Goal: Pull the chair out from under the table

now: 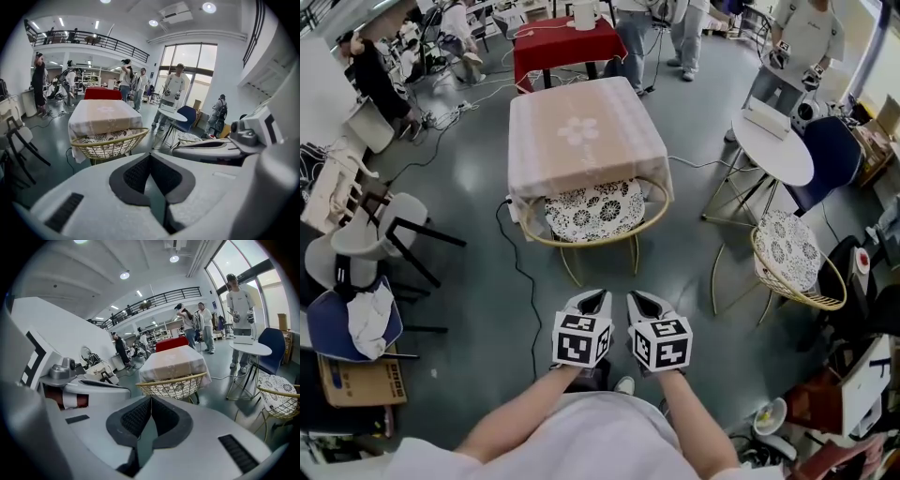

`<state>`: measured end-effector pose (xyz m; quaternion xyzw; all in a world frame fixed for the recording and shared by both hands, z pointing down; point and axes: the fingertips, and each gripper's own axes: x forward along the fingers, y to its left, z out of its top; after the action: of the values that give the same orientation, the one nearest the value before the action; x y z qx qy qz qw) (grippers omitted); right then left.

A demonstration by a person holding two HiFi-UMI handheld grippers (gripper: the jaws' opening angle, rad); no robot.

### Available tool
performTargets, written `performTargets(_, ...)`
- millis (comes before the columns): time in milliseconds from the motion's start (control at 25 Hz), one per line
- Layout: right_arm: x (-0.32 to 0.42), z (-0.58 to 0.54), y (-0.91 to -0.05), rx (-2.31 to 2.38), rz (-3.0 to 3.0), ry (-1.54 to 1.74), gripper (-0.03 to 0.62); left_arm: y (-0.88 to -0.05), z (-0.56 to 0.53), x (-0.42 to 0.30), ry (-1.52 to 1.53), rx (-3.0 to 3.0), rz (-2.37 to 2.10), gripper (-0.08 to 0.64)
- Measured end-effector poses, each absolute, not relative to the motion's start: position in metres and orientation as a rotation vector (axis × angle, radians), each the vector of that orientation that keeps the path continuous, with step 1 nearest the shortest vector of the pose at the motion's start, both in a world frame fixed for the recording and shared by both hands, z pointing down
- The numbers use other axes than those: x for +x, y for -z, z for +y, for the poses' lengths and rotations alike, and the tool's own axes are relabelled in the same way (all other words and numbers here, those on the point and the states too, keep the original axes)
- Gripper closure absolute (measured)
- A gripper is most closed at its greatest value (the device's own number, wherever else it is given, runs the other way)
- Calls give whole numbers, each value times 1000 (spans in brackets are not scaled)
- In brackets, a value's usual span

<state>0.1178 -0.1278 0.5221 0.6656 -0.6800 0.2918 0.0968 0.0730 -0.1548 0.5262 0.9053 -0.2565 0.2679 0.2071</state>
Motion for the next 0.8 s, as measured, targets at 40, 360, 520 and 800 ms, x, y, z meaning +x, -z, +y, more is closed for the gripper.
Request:
performTargets(40,118,-136,-524,1964,-2011,-865,589,-528,-163,75,-752,2518,-710,555)
performTargets(360,117,-194,-540,1843,-1997,-804,589,-535,-221,87,-775,2570,-618,555)
performTargets(520,116,-216,-543,1770,-1977,-698,589,-541,-243,86,-819,2620,-572,555)
performTargets(800,120,-249,-551,1557,-1894,-419,588,-555,-268,88,-918,2712,-455,555)
